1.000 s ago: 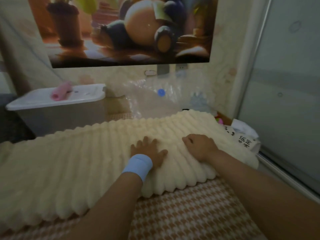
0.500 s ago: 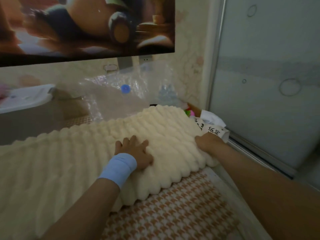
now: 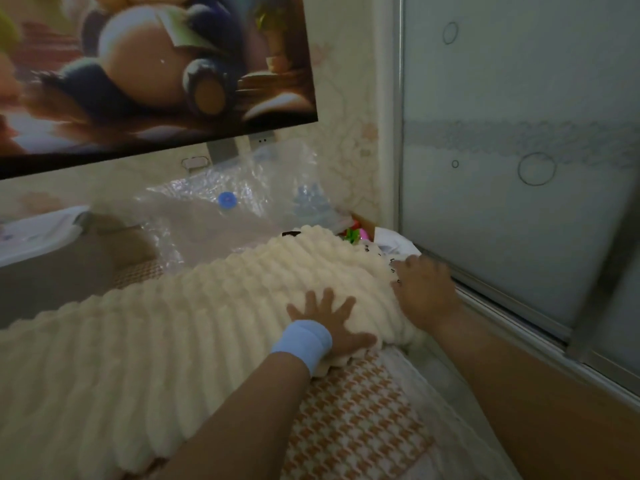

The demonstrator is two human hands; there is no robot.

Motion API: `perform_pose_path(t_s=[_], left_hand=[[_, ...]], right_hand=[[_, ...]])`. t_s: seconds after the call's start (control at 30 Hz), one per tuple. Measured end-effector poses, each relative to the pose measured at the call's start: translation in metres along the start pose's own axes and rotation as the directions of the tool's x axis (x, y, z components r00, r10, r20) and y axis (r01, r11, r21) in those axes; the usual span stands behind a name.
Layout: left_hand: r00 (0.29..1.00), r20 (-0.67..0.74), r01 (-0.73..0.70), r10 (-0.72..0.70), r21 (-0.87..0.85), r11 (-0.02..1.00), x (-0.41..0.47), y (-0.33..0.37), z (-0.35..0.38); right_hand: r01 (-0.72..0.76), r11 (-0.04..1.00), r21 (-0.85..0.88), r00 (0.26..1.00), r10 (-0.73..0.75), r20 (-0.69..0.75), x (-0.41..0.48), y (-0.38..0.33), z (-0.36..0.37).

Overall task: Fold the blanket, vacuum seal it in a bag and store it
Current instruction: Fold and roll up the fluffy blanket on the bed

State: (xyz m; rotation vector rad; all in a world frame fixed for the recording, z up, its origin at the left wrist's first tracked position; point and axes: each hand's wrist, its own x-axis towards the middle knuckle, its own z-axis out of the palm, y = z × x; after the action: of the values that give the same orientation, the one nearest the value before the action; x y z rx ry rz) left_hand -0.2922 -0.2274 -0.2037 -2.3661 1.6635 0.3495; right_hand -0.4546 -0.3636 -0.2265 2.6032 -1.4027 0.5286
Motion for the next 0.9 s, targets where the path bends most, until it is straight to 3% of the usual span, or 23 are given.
perform_pose_path(t_s=[0.07, 0.13, 0.2, 0.27, 0.3, 0.37, 0.4, 0.5, 0.57, 0.63, 0.7, 0.77, 0.83, 0.9], left_hand=[[0.999, -0.053, 0.007, -0.012, -0.086, 0.996, 0.000, 0.000, -0.018], [0.971, -0.229, 0.026, -0.066, -0.172, 0.985, -0.001, -0.007, -0.033], [0.944, -0.311, 0.070, -0.106, -0.127, 0.990, -0.004, -0.019, -0.031], [0.981, -0.149, 0.116, -0.125, -0.068, 0.991, -0.005, -0.033, -0.016], [0.989, -0.067, 0.128, -0.133, -0.073, 0.989, -0.004, -0.039, -0.007], [0.991, -0.048, 0.122, -0.129, -0.113, 0.986, 0.001, -0.043, 0.003], [0.989, -0.072, 0.116, -0.126, -0.126, 0.985, 0.001, -0.043, 0.003], [0.981, -0.151, 0.098, -0.121, -0.155, 0.983, -0.005, -0.038, -0.001], [0.969, -0.228, 0.058, -0.100, -0.183, 0.981, -0.011, -0.037, -0.004], [0.956, -0.281, 0.007, -0.081, -0.257, 0.966, -0.019, -0.040, -0.011], [0.940, -0.333, -0.063, -0.074, -0.384, 0.921, -0.028, -0.047, -0.019], [0.918, -0.388, -0.133, -0.086, -0.503, 0.854, -0.045, -0.061, -0.028], [0.902, -0.420, -0.173, -0.104, -0.570, 0.803, -0.065, -0.075, -0.035], [0.903, -0.409, -0.165, -0.131, -0.613, 0.772, -0.088, -0.092, -0.038]], right_hand=[[0.106, 0.981, 0.164, 0.974, -0.135, 0.182, -0.004, -0.009, 0.007], [-0.048, 0.929, 0.367, 0.911, -0.110, 0.398, -0.007, -0.022, 0.011], [-0.250, 0.829, 0.500, 0.815, -0.099, 0.571, -0.011, -0.028, 0.015], [-0.343, 0.810, 0.476, 0.813, 0.002, 0.582, -0.013, -0.025, 0.018], [-0.415, 0.800, 0.433, 0.821, 0.124, 0.557, -0.012, -0.021, 0.021], [-0.628, 0.680, 0.379, 0.744, 0.380, 0.550, -0.012, -0.015, 0.025], [-0.688, 0.613, 0.387, 0.695, 0.405, 0.594, -0.014, -0.016, 0.024], [-0.760, 0.474, 0.444, 0.603, 0.262, 0.753, -0.011, -0.027, 0.008], [-0.782, 0.414, 0.466, 0.601, 0.302, 0.740, -0.005, -0.032, -0.006], [-0.788, 0.261, 0.557, 0.610, 0.455, 0.649, 0.003, -0.042, -0.021], [-0.704, 0.131, 0.698, 0.628, 0.574, 0.525, 0.010, -0.059, -0.038], [-0.625, 0.175, 0.761, 0.672, 0.616, 0.411, 0.011, -0.085, -0.059], [-0.583, 0.319, 0.747, 0.713, 0.641, 0.284, 0.006, -0.106, -0.075], [-0.461, 0.459, 0.759, 0.800, 0.586, 0.132, -0.003, -0.117, -0.083]])
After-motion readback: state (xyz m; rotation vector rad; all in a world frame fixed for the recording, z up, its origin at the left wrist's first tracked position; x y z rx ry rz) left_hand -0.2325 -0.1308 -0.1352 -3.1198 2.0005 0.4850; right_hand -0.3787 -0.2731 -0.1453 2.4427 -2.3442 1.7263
